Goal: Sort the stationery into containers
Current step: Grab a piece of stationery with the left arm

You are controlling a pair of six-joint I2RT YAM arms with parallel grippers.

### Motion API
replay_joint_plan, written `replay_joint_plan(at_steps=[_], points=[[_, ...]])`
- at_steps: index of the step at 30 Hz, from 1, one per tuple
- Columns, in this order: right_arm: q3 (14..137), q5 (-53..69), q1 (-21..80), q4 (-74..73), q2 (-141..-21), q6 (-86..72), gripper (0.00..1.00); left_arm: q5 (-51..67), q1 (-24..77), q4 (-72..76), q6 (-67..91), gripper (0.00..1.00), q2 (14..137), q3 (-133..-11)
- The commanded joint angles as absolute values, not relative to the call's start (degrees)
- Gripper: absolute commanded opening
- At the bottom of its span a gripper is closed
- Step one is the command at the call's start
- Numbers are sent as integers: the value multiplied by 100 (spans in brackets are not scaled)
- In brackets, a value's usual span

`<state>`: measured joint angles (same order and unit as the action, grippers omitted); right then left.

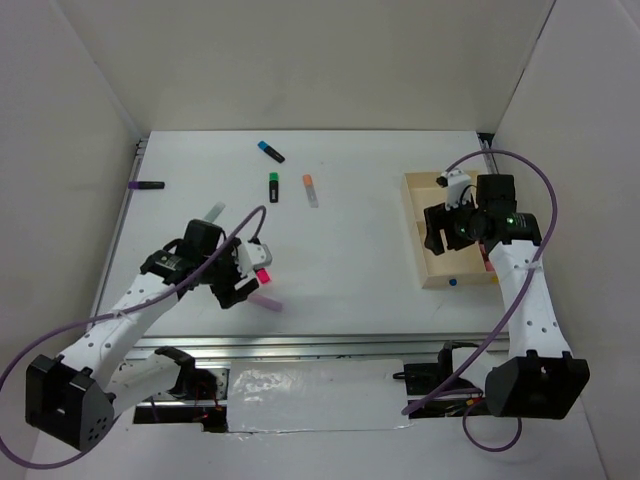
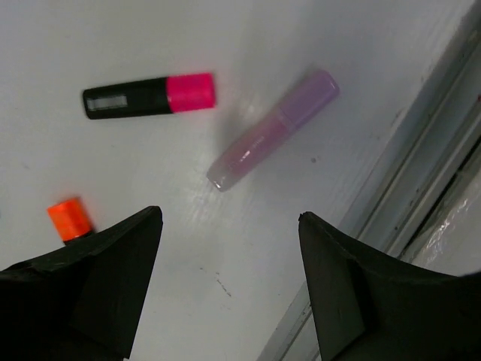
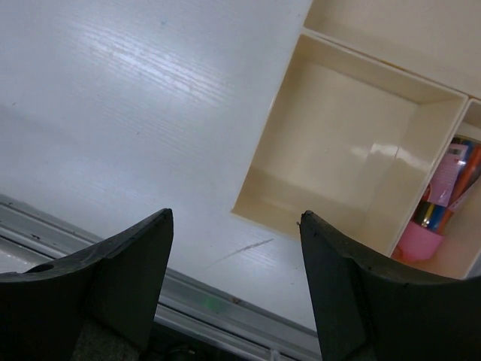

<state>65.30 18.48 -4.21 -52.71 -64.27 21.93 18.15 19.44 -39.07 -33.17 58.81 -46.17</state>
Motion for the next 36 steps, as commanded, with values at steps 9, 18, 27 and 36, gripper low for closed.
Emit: replay_joint_plan(at_steps=[9,18,27,36], points=[[6258,2127,-290,-5291,-6249,1925,74,1907,2355,-3315,-5088,83,6679,-4069],[6047,2294,-290,-5300,-6038,1907,74,2267,2391,-2900,-5746,74,7628,-4052],[6047,2408,-264,-5370,-5985,1907,73,2478,2347,-2584,-5994,60,8050,-3938],[6065,3065,237,-5467,-6020,1635,71,2628,2373,-2541,-5810,24,7446,-3868]])
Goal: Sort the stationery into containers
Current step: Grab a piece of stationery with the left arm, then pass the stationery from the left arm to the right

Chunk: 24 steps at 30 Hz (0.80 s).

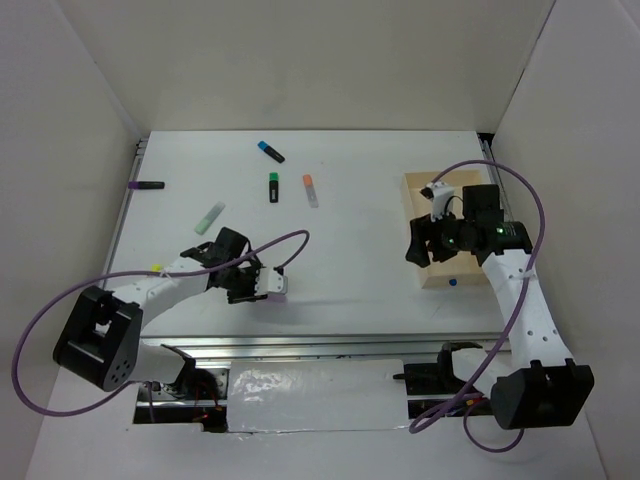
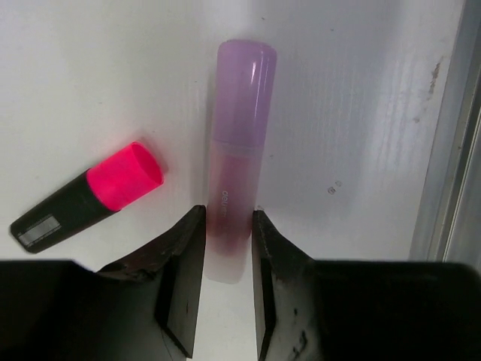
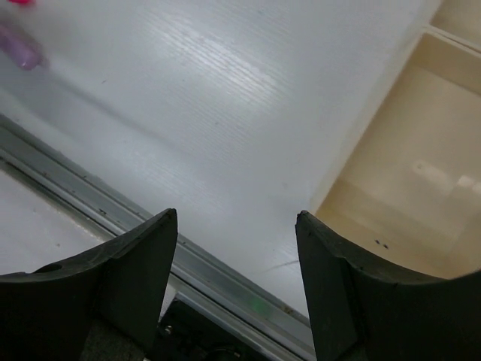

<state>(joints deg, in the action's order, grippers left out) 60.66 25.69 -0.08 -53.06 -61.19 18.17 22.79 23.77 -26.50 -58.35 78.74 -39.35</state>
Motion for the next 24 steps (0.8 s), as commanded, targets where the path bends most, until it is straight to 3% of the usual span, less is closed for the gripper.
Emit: replay_joint_plan(at_steps=[1,11,24], points=[[6056,3189,385,-5467,-6047,1574,71,2602,2382,-2488,-5705,21,7288,-3858],[6073,4578,1625,-4879,-6653,450,70,2558,2944,-2312,-4984,15,6223,-4551],[7435,5819,2390,-5300,-8436,325,73,2277,3788,-2276,-4798,14,6592,-5519]])
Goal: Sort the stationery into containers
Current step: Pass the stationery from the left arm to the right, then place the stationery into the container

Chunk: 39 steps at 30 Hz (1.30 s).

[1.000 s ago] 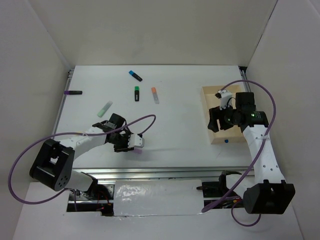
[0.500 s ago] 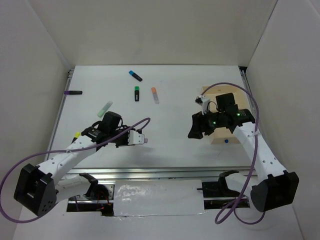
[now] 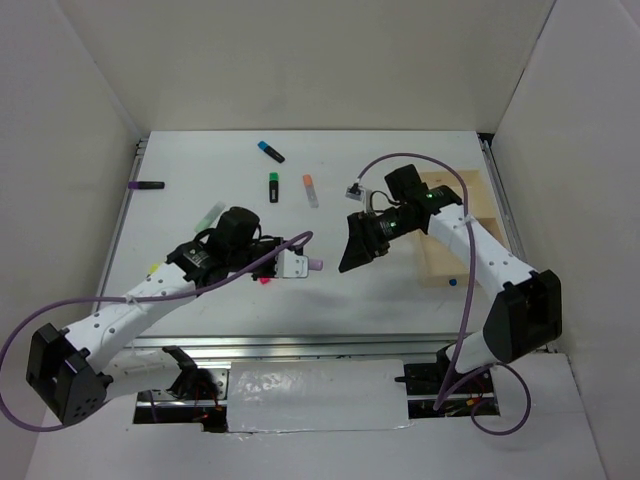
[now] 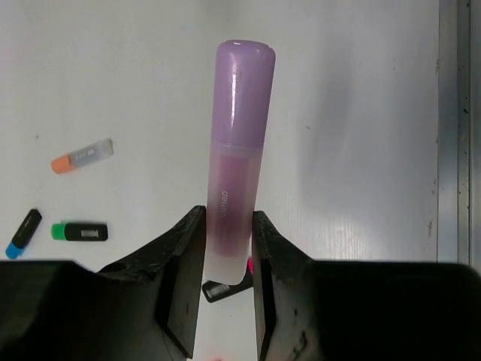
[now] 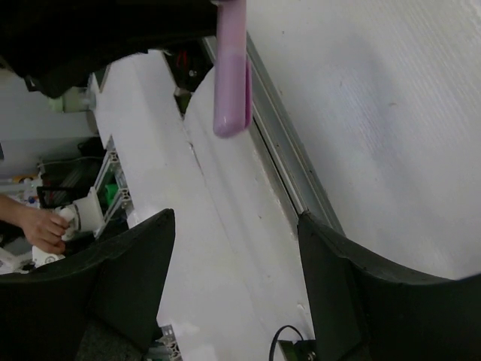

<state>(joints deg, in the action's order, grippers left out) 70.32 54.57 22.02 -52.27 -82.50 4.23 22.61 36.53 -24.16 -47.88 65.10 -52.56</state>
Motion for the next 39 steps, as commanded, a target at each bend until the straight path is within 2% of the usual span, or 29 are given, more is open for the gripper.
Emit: replay_joint_plan(at_steps=[1,11,16,17,18,19,20,21,23,24,25,28,31,34,39], points=[[7488,5827,2434,-5309,-8507,316,73,2250,3892,-2320,-4834,14,6644,-5563],[7927,5757,2830,-5405,-9219,343,73,2250,4131,-2320,-4913,14,6970,-5985],[8182,5792,3032,-5502,-9535,395,68,2206,4236,-2329,-4922,14,7014,-6064],[8191,5809,3050,-5493,-9562,413,64,2206,4245,-2320,-4922,14,7022,-6082],[8200,5844,3067,-5511,-9597,422,49,2206,4245,-2312,-4913,14,7022,-6099],[8191,5871,3067,-5493,-9624,431,42,2206,4245,-2312,-4904,14,7022,-6100],[8183,5871,3067,-5476,-9624,422,28,2206,4245,-2312,-4896,14,7022,-6108],[8165,5871,3050,-5476,-9624,422,23,2189,4245,-2303,-4887,15,7014,-6100],[8139,5880,2953,-5484,-9589,448,6,2119,4245,-2224,-4782,31,6996,-6073],[8121,5862,2875,-5493,-9545,457,2,2014,4245,-2206,-4659,47,6970,-6047],[8104,5836,2813,-5502,-9493,466,0,1943,4245,-2189,-4580,57,6952,-6038],[7998,5705,2515,-5651,-9274,667,0,1784,4175,-2030,-4194,99,6812,-5985],[7779,5345,1856,-5897,-8897,1061,0,1645,3868,-1847,-3406,99,6575,-6003],[7498,4608,767,-5941,-8414,1457,0,900,3360,-1540,-2492,99,6285,-5942],[7313,2544,-720,-5608,-7920,1951,0,247,2638,-1959,-1558,99,6643,-6275]])
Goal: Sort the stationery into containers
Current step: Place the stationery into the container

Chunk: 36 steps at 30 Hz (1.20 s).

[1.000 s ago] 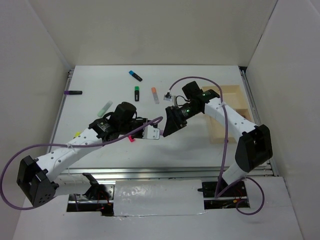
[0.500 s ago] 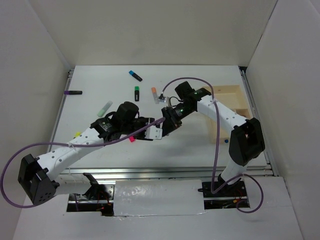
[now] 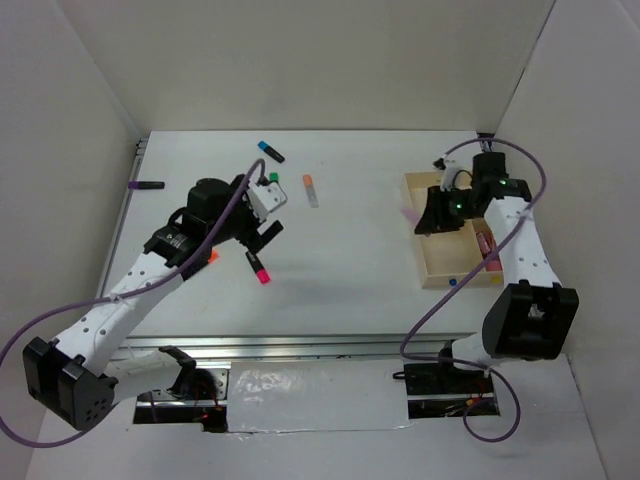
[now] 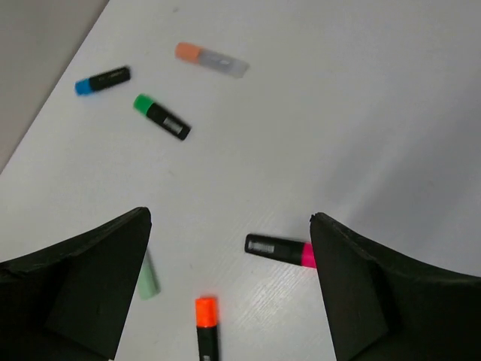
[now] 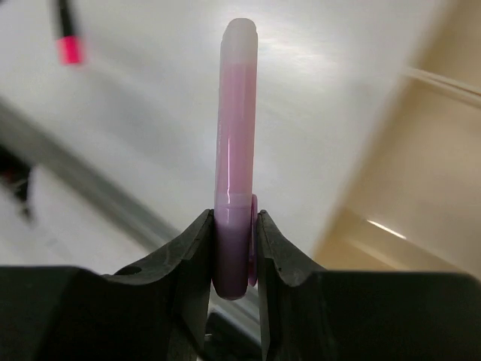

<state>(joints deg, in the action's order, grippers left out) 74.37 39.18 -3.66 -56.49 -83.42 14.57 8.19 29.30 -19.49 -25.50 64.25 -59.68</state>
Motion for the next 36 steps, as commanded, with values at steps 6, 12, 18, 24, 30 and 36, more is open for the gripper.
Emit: replay_joint_plan(at_steps=[6,12,18,24,30,36], points=[[6680,1337,-1099,-4931,-7585,1986,0,-502,1724,-2206,-161,99,7365,-6644],[6399,924,-1107,-4501,-7919,1881,0,175,521,-2522,-53,99,7848,-6925],[6082,870,-1107,-4316,-8121,1907,31,377,-148,-2540,-351,99,7840,-6724],[6125,888,-1099,-4297,-8156,1820,58,237,-596,-2777,-1036,99,8286,-6758],[6424,1317,-1090,-4578,-7972,1705,58,798,-932,-3032,-1651,85,9140,-7057],[6688,2161,-1011,-4948,-7674,1547,58,1098,-774,-2804,-2030,75,10124,-7531]])
